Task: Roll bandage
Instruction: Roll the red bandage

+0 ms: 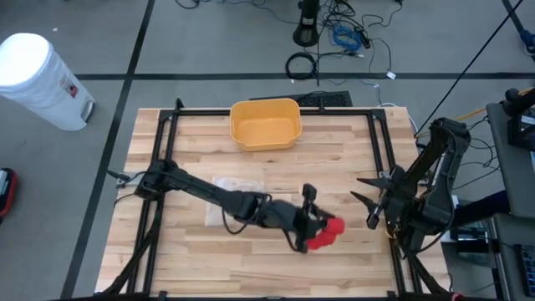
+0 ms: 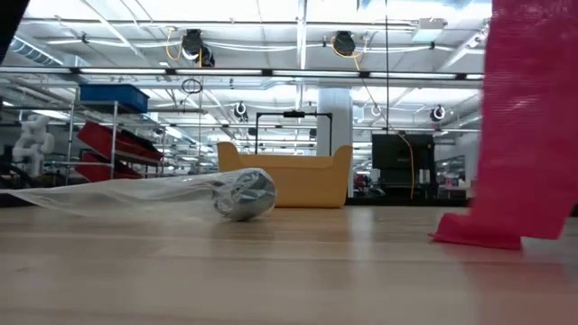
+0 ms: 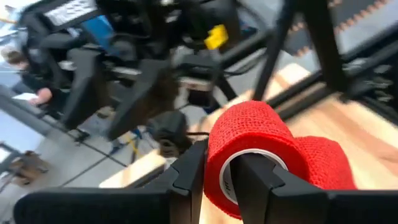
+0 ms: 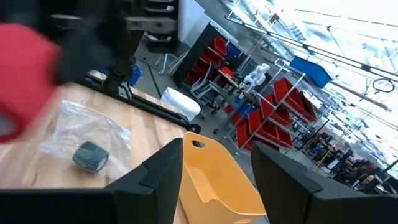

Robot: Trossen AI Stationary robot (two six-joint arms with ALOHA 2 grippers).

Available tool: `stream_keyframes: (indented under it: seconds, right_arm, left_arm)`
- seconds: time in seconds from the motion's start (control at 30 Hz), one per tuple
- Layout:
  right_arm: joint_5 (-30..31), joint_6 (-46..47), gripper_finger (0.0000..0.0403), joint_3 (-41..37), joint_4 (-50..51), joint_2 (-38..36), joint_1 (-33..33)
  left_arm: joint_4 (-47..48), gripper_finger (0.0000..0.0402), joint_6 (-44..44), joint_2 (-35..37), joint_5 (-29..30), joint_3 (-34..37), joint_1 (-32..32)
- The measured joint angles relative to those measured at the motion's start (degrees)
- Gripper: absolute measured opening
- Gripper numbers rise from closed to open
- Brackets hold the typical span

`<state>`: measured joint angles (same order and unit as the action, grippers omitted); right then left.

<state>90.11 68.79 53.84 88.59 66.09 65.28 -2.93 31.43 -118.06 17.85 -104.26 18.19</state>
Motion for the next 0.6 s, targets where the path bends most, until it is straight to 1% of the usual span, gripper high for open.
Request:
stream_keyframes:
  seconds: [0.07, 0.2, 0.23, 0.3, 0.37, 0.5, 0.6]
  right_arm:
    - [0.0, -0.9, 0.0176, 0.0, -0.1, -0.4, 0.0]
    - [0.0, -3.3, 0.0176, 0.0, 0.0, -1.4, 0.0]
    - [-0.1, -4.4, 0.0176, 0.0, -0.1, -1.7, 0.0]
    - [-0.1, -6.1, 0.0176, 0.0, -0.1, -2.9, -0.4]
    - [-0.1, -6.3, 0.0176, 0.0, 0.0, -3.7, -0.7]
    - [-0.1, -7.2, 0.0176, 0.0, 0.0, -4.8, -0.7]
    - [-0.2, -7.5, 0.0176, 0.0, -0.2, -5.0, -0.7]
  left_arm:
    - [-1.7, 0.0082, 0.2, 0.0, -0.4, 0.1, -1.2]
    - [-2.2, 0.0082, 1.1, 0.0, -1.1, 0.2, -3.1]
    - [-3.8, 0.0082, 1.7, 0.0, -1.3, 0.2, -3.7]
    - [-7.7, 0.0082, 2.0, 0.0, -3.1, 0.2, -5.1]
    - [-9.4, 0.0082, 2.0, 0.1, -5.4, 0.1, -6.5]
    - [-9.9, 0.0082, 2.4, 0.3, -7.4, 0.2, -8.3]
    - [-8.0, 0.0082, 2.5, 2.1, -8.1, 0.1, -9.0]
